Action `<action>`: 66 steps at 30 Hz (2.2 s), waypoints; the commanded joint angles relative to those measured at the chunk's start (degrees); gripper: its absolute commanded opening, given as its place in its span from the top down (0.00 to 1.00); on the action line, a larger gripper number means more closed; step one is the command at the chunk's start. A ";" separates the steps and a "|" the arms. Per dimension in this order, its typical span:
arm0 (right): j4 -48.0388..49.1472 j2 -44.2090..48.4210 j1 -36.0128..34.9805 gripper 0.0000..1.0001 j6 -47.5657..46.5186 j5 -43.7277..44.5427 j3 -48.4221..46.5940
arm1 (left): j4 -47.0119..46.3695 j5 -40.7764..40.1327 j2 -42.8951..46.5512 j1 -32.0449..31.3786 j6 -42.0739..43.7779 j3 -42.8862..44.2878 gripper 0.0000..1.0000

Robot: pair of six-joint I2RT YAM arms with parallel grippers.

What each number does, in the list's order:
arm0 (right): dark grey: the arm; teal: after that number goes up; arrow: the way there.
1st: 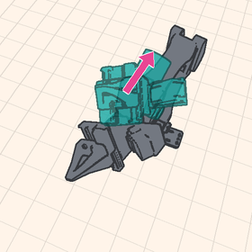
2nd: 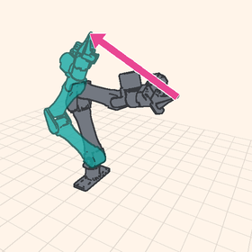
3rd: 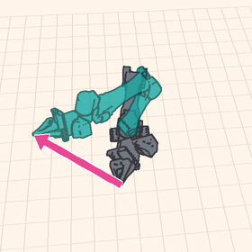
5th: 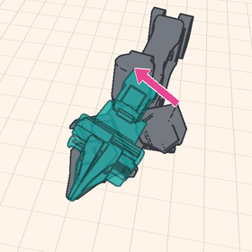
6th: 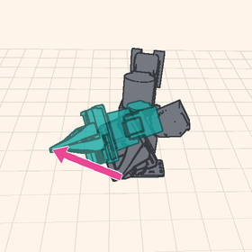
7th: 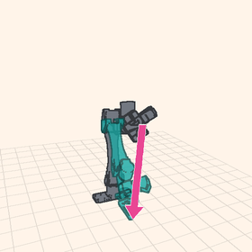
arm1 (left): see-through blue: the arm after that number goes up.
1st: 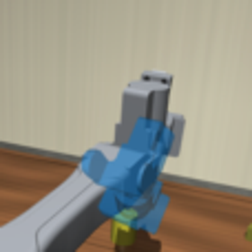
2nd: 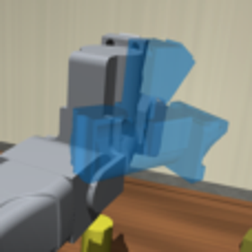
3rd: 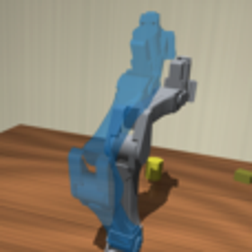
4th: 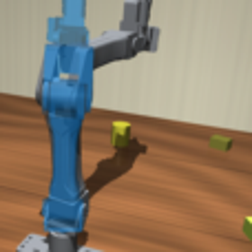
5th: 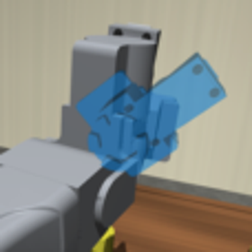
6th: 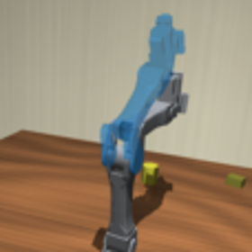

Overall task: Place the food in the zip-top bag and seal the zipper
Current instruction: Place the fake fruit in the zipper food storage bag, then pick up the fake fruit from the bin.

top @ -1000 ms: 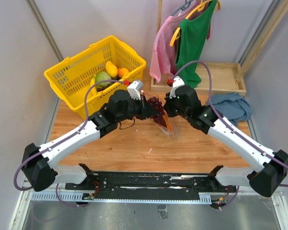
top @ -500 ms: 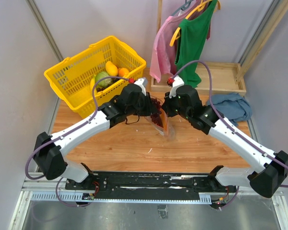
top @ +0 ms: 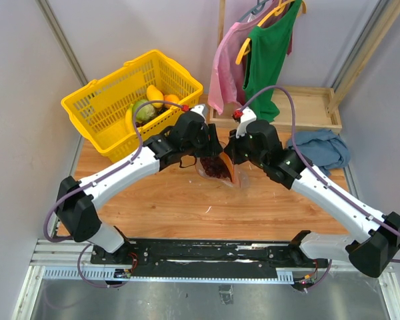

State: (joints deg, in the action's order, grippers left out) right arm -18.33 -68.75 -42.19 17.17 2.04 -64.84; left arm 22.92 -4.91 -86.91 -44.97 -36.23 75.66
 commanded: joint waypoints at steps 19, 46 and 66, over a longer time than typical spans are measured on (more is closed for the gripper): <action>0.50 0.73 -0.76 0.99 -0.19 3.93 0.03 | 15.79 -1.57 13.11 18.95 10.77 10.01 0.25; 1.20 -0.60 -0.38 0.99 -2.31 2.53 0.12 | 12.10 -0.12 -7.50 49.34 14.42 11.92 0.18; 2.08 -2.65 0.69 0.99 -3.47 0.54 0.86 | 1.62 -0.46 -28.44 51.04 15.01 16.00 0.38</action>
State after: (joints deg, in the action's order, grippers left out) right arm -17.96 -70.76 -42.13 14.66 3.64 -64.58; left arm 28.01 -7.16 -113.12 5.63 -21.37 90.32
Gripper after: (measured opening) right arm 0.014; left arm 0.626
